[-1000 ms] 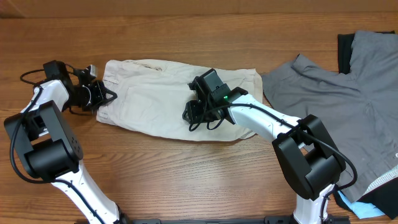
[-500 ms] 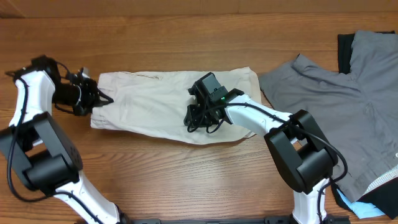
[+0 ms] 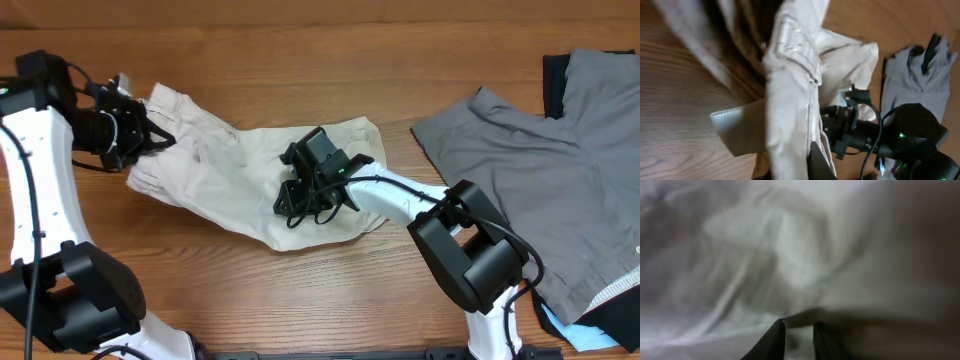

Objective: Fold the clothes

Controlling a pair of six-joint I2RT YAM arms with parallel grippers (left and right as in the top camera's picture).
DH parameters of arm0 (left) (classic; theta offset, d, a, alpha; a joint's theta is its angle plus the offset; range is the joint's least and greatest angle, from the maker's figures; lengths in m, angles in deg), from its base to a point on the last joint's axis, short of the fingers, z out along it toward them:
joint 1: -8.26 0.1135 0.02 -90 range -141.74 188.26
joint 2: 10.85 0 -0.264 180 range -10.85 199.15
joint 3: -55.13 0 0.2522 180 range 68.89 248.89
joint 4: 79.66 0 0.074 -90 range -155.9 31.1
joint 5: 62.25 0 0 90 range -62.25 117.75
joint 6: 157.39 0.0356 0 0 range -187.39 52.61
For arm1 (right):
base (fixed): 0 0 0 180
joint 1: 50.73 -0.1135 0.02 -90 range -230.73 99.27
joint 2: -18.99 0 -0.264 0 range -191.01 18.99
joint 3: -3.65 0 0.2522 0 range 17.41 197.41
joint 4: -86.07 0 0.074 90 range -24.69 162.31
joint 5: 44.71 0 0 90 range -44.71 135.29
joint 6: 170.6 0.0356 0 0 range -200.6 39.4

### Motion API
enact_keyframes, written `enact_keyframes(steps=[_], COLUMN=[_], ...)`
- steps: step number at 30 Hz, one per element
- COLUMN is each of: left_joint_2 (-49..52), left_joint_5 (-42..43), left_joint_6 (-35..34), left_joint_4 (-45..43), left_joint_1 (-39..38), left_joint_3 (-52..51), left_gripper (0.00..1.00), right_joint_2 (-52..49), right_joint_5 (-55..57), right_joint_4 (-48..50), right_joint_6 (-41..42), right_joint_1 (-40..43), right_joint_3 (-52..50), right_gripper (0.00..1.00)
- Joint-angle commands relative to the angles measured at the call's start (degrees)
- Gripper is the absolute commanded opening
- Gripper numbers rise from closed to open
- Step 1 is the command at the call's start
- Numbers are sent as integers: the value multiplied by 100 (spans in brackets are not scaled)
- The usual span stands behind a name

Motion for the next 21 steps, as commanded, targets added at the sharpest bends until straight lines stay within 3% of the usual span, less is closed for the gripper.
enact_keyframes(steps=[1,11,17,21], left_joint_2=[-111,-109,-109,-109], left_joint_5=[120,-599,-595,-579], left_joint_6=[-13,-17,-205,-382], left_joint_4=[17,-83,-358,-566], left_joint_1=[-380,-1344,-1810,-2149], left_joint_3=[122,125,125,125], left_gripper=[4,4,4,4], right_joint_2=[-44,949,1093,944], right_joint_5=[-74,1519,1580,1547], right_joint_4=[-63,-2745,-3663,-3864], right_joint_6=[7,-625,-686,-909], right_joint_1=[-79,1198,2253,2531], right_joint_3=[66,1073,1062,798], right_gripper=[21,26,26,26])
